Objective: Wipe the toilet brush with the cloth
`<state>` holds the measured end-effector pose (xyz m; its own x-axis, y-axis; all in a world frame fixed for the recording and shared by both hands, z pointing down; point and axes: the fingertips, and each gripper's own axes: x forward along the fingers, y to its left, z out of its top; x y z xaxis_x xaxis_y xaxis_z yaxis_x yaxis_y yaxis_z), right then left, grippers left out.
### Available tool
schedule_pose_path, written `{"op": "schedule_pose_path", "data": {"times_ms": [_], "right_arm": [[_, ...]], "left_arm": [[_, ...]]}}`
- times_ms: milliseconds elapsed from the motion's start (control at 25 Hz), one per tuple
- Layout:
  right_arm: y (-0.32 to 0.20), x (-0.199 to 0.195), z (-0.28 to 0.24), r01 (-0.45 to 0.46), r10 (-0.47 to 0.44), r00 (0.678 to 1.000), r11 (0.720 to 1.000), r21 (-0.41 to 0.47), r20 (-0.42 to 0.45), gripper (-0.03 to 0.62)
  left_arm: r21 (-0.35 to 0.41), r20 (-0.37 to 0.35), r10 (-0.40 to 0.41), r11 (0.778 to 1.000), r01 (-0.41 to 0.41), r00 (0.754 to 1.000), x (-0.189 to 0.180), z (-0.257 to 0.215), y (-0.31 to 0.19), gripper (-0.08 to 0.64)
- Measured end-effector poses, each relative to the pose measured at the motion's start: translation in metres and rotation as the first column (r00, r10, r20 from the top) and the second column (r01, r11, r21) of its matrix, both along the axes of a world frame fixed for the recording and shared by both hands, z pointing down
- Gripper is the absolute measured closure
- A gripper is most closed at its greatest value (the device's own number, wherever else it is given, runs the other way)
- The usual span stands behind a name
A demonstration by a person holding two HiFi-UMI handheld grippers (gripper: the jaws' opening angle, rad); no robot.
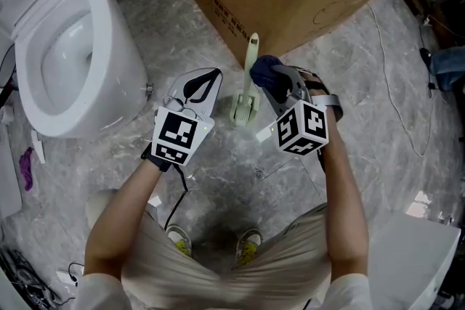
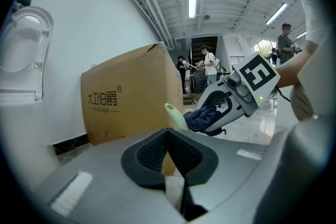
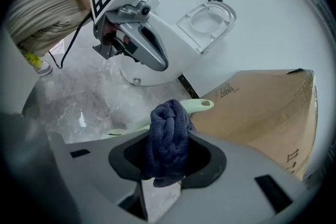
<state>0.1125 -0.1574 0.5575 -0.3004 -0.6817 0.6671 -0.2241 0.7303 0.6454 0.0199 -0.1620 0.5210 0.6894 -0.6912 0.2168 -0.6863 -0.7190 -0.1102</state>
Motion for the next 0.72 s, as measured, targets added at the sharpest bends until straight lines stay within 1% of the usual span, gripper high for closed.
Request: {"op": "schedule_pose_path", "data": {"times_ms": [80,160,240,280,360,440,520,560,600,640,720], "right_arm": [[0.001,0.001,0.003,0.001,-0.001,1.000,1.000,-0.018,-0.009,0.449],[0.002,0.008,0.007,-0.010,0.009,1.000,0.998,-0.054,-0.018,0.449],[0.000,0.022,0.006,-0.052,0.052,0.999,0.995,-0.083,-0.007,0.449],[-0.005,0.031,0.001,-0.084,0.085,0.996,0.993,-0.077,0.010,0.449],[-0.017,0.048,-0.020,-0.155,0.156,0.986,0.988,-0.026,0.065,0.449],[-0.029,0.053,-0.052,-0.207,0.196,0.968,0.977,0.058,0.153,0.449],[-0.035,0.043,-0.085,-0.220,0.179,0.951,0.965,0.144,0.251,0.449],[-0.036,0.034,-0.099,-0.215,0.158,0.946,0.959,0.184,0.283,0.449],[-0.035,0.024,-0.110,-0.206,0.136,0.946,0.953,0.222,0.294,0.449],[-0.034,0.015,-0.117,-0.192,0.115,0.952,0.947,0.259,0.283,0.448],[-0.032,-0.002,-0.124,-0.144,0.074,0.973,0.935,0.323,0.219,0.448]], "left_arm": [[-0.001,0.000,0.000,1.000,0.000,1.000,0.000,0.000,0.000,0.560],[-0.001,0.002,-0.001,1.000,0.001,1.000,-0.001,0.001,0.000,0.560],[-0.002,0.001,-0.003,1.000,0.003,1.000,-0.002,0.001,0.000,0.560],[-0.002,0.001,-0.005,1.000,0.005,1.000,-0.002,0.001,-0.001,0.560],[-0.002,0.000,-0.008,1.000,0.008,1.000,-0.005,0.000,-0.001,0.560],[-0.001,0.001,-0.013,1.000,0.013,1.000,-0.009,0.000,-0.001,0.560],[-0.001,0.006,-0.020,1.000,0.020,1.000,-0.013,0.000,-0.002,0.560],[-0.001,0.007,-0.025,1.000,0.025,1.000,-0.014,0.000,-0.002,0.560],[-0.001,0.008,-0.028,1.000,0.028,1.000,-0.015,0.000,-0.003,0.560],[-0.001,0.007,-0.031,1.000,0.031,1.000,-0.015,-0.001,-0.002,0.560],[0.003,0.011,-0.029,1.000,0.029,1.000,-0.016,-0.002,0.000,0.560]]}}
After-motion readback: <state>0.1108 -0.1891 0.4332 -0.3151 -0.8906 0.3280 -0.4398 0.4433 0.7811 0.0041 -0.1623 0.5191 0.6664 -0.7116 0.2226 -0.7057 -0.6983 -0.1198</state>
